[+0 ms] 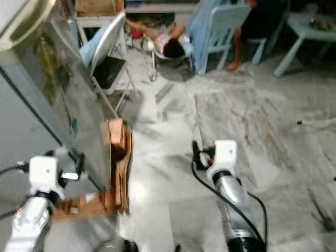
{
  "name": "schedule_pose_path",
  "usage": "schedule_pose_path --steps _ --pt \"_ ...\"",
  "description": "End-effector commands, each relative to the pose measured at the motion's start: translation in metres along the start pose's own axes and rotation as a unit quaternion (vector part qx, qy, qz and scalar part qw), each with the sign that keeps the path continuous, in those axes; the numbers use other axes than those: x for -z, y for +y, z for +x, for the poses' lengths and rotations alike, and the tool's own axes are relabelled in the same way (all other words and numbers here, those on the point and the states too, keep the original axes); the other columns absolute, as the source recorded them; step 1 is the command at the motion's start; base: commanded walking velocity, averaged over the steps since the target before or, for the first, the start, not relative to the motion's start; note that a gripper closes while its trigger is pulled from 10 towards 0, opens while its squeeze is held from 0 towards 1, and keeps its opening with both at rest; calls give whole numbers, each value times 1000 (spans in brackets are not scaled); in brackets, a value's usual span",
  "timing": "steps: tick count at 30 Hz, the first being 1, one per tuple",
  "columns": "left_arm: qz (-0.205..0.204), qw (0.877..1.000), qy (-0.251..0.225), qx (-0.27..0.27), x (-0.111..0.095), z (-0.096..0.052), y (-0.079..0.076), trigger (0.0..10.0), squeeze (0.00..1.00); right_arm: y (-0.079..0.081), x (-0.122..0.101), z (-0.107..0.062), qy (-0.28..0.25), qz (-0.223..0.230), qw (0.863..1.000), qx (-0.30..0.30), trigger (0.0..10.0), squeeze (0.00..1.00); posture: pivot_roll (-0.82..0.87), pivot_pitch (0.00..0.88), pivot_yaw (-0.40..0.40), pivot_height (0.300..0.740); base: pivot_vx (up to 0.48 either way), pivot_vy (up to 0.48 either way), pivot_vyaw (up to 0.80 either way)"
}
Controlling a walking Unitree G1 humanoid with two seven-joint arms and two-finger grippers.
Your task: Restocking fridge
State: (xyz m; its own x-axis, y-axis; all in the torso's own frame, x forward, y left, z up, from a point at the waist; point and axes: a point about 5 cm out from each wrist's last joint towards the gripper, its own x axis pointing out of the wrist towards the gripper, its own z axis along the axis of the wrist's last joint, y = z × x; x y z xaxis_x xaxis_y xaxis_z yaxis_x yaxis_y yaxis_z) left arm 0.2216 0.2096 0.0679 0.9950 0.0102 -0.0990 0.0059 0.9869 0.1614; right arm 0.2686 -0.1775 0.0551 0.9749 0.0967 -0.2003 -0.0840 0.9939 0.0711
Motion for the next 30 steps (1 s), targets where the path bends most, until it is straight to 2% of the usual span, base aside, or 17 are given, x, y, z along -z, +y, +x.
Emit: schedule_pose_path --steps 1,8,17,24,30 --pt "-5 1000 1 -1 0 -3 1 10000 0 0 -3 0 -6 -3 1000 0 10000 0 -10 67 -9 740 0 0 0" --pt "-20 999 3 -26 4 -12 2 10000 0 -2 -2 -2 -6 -3 1000 6 10000 0 -6 71 -15 740 72 0 0" --pt "-24 999 7 -32 5 -10 3 10000 0 3 -4 -2 -16 -10 1000 -13 10000 0 -7 72 -15 740 273 0 0" --pt "-29 999 8 -28 5 -7 -2 10000 0 4 -7 -3 -25 -17 999 -18 10000 0 -14 72 -14 740 275 0 670" --pt "-29 999 9 -25 4 -8 -5 10000 0 2 -5 -4 -21 -12 1000 -16 10000 0 -15 76 -13 740 169 0 0"
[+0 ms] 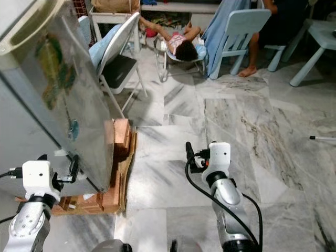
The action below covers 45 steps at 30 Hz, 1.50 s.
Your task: Restocking fridge
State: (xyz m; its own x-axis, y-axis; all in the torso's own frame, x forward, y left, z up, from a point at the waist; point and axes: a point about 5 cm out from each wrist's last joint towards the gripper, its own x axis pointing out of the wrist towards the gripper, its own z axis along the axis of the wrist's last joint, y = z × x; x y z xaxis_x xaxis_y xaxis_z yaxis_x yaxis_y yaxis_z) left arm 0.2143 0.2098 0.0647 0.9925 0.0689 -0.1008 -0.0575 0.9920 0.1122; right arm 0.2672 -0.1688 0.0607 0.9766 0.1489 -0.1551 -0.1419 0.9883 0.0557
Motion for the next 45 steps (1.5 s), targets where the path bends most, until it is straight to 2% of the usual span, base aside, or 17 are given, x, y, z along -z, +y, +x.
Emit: schedule_pose_path --steps 1,7,10,17,21,26,32,38,41,45 --pt "-1 1000 5 4 0 -1 -5 10000 0 -7 0 -3 0 1 1000 11 10000 0 -15 76 -13 740 0 0 0" --pt "5 1000 7 -2 0 1 -4 10000 0 -6 0 -2 1 1 1000 10 10000 0 -13 77 -15 740 0 0 0" --pt "4 1000 8 -26 1 9 -1 10000 0 -5 -1 -2 1 1 1000 9 10000 0 -12 83 -18 740 0 0 0" --pt "11 999 11 -38 1 27 5 10000 0 -2 -3 -3 -1 -1 1000 -2 10000 0 -24 93 -16 740 0 0 0" --pt "22 999 2 -46 -7 38 11 10000 0 1 -5 -6 -10 -14 1000 -12 10000 0 -28 98 -13 740 0 0 717" --pt "23 998 -5 -52 -9 43 16 10000 0 0 -4 -7 -8 -11 1000 -5 10000 0 -30 101 -13 740 0 0 786" --pt "31 999 -6 -30 -9 55 9 10000 0 -3 -3 -8 2 -10 1000 0 10000 0 -34 131 -27 740 0 0 0" --pt "7 1000 -8 -8 -17 74 5 10000 0 -7 -4 -13 5 -15 1000 5 10000 0 -60 151 -27 740 0 0 0" --pt "-18 1000 9 -8 -15 84 -3 10000 0 -13 -1 -15 17 -15 999 26 10000 0 -64 157 -27 740 0 0 0" --pt "-17 1000 19 1 -14 95 -13 10000 0 -14 0 -16 22 -15 999 24 10000 0 -69 159 -27 740 0 0 0"
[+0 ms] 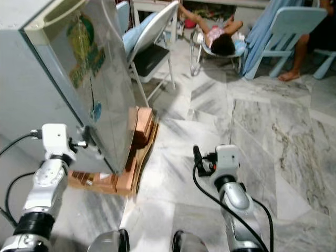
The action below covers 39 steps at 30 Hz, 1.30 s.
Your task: Restocking fridge
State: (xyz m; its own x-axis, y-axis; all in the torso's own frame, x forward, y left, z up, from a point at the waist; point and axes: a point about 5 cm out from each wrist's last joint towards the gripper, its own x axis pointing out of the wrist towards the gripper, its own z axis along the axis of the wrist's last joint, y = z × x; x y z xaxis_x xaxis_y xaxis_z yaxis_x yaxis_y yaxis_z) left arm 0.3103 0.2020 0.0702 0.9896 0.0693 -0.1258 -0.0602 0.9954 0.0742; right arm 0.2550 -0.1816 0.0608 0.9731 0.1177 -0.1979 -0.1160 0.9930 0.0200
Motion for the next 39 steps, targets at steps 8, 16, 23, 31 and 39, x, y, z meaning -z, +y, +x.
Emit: schedule_pose_path --steps 8,16,23,31,39 --pt "2 1000 6 11 -1 15 -8 10000 0 -5 -3 -4 5 -16 1000 10 10000 0 -94 153 -30 740 0 0 0" --pt "6 1000 -13 21 -18 30 -18 10000 0 -6 -2 0 11 -29 1000 6 10000 0 -84 143 -40 740 0 0 0" --pt "20 995 -40 87 -35 38 -56 10000 0 -12 9 -3 53 -50 997 5 10000 0 -80 139 -43 740 0 0 0" --pt "10 968 -67 242 -47 22 -150 10000 0 -22 43 -11 145 -62 987 10 10000 0 -56 136 -43 740 0 0 0" --pt "3 881 -114 460 -74 -35 -262 10000 0 -16 44 -9 148 -57 987 -4 10000 0 -88 126 -25 740 0 0 0"
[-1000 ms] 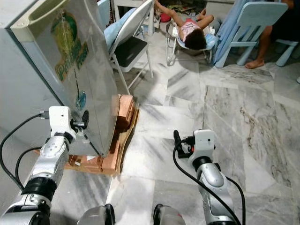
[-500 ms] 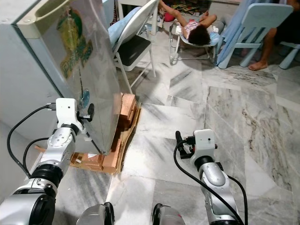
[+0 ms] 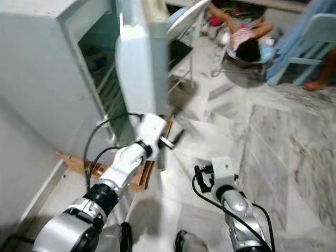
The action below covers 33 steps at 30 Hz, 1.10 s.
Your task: Restocking fridge
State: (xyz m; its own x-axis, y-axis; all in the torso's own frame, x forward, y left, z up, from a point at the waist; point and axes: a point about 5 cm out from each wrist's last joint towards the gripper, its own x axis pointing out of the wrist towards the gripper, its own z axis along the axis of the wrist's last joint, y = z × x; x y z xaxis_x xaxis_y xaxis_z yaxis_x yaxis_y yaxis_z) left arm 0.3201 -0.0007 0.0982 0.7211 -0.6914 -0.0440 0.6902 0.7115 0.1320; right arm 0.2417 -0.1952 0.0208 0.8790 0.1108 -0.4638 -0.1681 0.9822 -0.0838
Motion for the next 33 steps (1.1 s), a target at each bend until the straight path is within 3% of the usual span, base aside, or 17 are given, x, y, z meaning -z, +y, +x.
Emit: schedule_pose_path --steps 1,2,4,5,7,9,10,11,14,18,19,20,21,22,25,28,33 --pt "-40 996 -58 46 -38 30 -45 10000 0 -3 4 -3 9 2 1000 4 10000 0 -87 128 -21 740 0 0 0" --pt "-31 998 -53 10 -36 26 -21 10000 0 -4 7 -4 11 5 1000 8 10000 0 -83 128 -18 740 0 0 0" --pt "-27 998 -51 -2 -35 24 -14 10000 0 -4 7 -4 11 5 1000 9 10000 0 -78 129 -13 740 0 0 0" --pt "-14 998 -45 -44 -27 9 16 10000 0 -4 5 -4 -4 4 1000 16 10000 0 -75 130 -9 740 0 0 0" --pt "-9 996 -40 -78 -20 -9 40 10000 0 -4 0 -3 -24 -6 999 22 10000 0 -71 131 -4 740 0 0 0" --pt "-12 993 -38 -112 -13 -29 60 10000 0 -3 -8 -3 -45 -14 999 24 10000 0 -56 138 3 740 0 0 0" --pt "-12 993 -38 -112 -13 -29 60 10000 0 -3 -8 -3 -45 -14 999 24 10000 0 -56 138 3 740 0 0 0" --pt "-21 987 -35 -153 -4 -51 76 10000 0 -5 -16 -3 -64 -20 997 33 10000 0 -44 139 7 740 0 0 0" --pt "-31 971 -14 -237 15 -96 98 10000 0 -6 -35 0 -96 -19 994 41 10000 0 -25 150 6 740 0 0 0" --pt "-25 961 -9 -275 22 -123 101 10000 0 -5 -46 3 -114 -13 993 38 10000 0 -21 157 -6 740 0 -189 0" --pt "-25 961 -9 -275 22 -123 101 10000 0 -5 -46 3 -114 -13 993 38 10000 0 -21 157 -6 740 0 -270 0" --pt "-16 958 -5 -286 25 -133 100 10000 0 -4 -49 4 -116 -16 992 37 10000 0 -21 156 -7 740 0 -274 0" --pt "-17 946 3 -323 32 -157 100 10000 0 -2 -54 7 -121 -15 992 39 10000 0 -18 152 -19 740 0 -262 0" --pt "-17 946 3 -323 32 -157 100 10000 0 -2 -54 7 -121 -15 992 39 10000 0 -18 152 -19 740 0 -262 0" --pt "-9 932 19 -362 36 -186 99 10000 0 -1 -62 7 -152 -1 987 46 10000 0 -4 136 -32 740 0 -309 0" --pt "33 929 42 -365 38 -198 97 10000 0 1 -72 3 -185 -2 982 40 10000 0 7 122 -36 740 0 -360 0" --pt "26 930 54 -364 39 -202 96 10000 0 7 -72 4 -185 12 982 35 10000 0 -5 113 -23 740 50 -352 0"
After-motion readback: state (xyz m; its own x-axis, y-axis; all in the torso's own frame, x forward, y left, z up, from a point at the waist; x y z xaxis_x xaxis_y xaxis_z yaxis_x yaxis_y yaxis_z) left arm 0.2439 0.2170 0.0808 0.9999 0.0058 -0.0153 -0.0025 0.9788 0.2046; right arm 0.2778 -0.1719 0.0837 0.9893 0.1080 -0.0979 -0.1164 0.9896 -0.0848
